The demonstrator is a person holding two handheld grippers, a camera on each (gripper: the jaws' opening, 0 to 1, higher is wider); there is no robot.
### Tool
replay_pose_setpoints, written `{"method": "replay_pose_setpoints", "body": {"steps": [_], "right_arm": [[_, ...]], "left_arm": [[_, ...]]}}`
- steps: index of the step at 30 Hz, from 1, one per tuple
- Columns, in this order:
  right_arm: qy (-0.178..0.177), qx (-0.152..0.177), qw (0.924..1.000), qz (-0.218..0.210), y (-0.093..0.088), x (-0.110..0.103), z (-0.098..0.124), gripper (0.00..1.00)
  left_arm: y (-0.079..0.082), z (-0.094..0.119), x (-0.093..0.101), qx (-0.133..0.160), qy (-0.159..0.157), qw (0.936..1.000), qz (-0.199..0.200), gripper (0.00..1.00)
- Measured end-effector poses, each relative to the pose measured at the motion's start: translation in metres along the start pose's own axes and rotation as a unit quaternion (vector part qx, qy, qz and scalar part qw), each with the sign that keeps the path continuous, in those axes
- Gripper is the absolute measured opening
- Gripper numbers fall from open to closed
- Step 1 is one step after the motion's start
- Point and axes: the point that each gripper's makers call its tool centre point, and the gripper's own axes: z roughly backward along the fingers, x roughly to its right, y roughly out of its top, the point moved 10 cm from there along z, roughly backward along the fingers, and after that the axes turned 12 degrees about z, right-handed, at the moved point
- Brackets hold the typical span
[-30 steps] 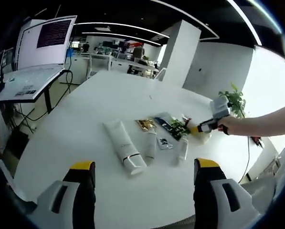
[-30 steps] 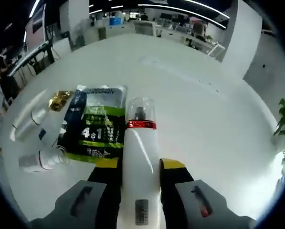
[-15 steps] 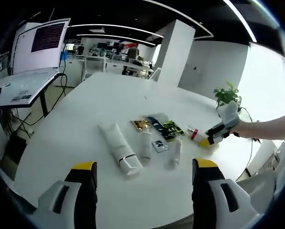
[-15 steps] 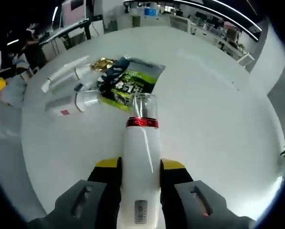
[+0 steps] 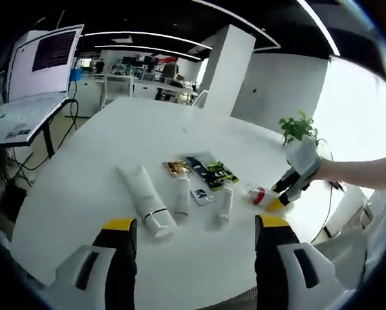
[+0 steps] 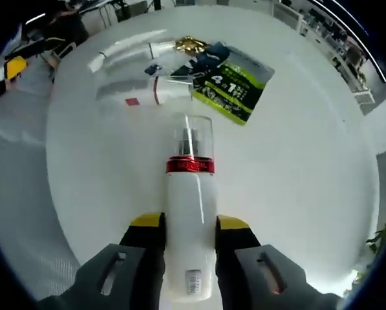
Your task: Arrange the skincare products in the storage area until every visible bottle or jar stands upright without overlapping.
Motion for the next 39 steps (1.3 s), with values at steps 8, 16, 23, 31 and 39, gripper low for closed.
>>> {"method": "replay_pose_setpoints", "body": {"steps": [8, 16, 23, 31, 39], "right_arm": [[-0.023, 0.074, 0.9968, 0.017, -0.007, -0.036, 0.010, 0.27], [-0.089, 0.155, 0.9838, 0.012, 0.010, -0.061, 0.049, 0.27], [-0.137, 0.255, 0.9570, -0.021, 0.039, -0.087, 0.098, 0.28], [-0.158, 0.325, 0.9316, -0.041, 0.064, -0.110, 0.126, 0.28], [-0.169, 0.353, 0.9192, -0.042, 0.073, -0.115, 0.138, 0.28]], "left_arm": [[-0.009, -0.027, 0.044, -0.055, -0.095, 0.9924, 0.055, 0.70], [-0.018, -0.052, 0.076, -0.102, -0.143, 0.9767, 0.124, 0.69], [-0.006, -0.058, 0.098, -0.077, -0.170, 0.9692, 0.161, 0.70], [0.008, -0.053, 0.118, -0.047, -0.186, 0.9727, 0.130, 0.64], [0.013, -0.043, 0.129, -0.021, -0.196, 0.9710, 0.135, 0.51]]}}
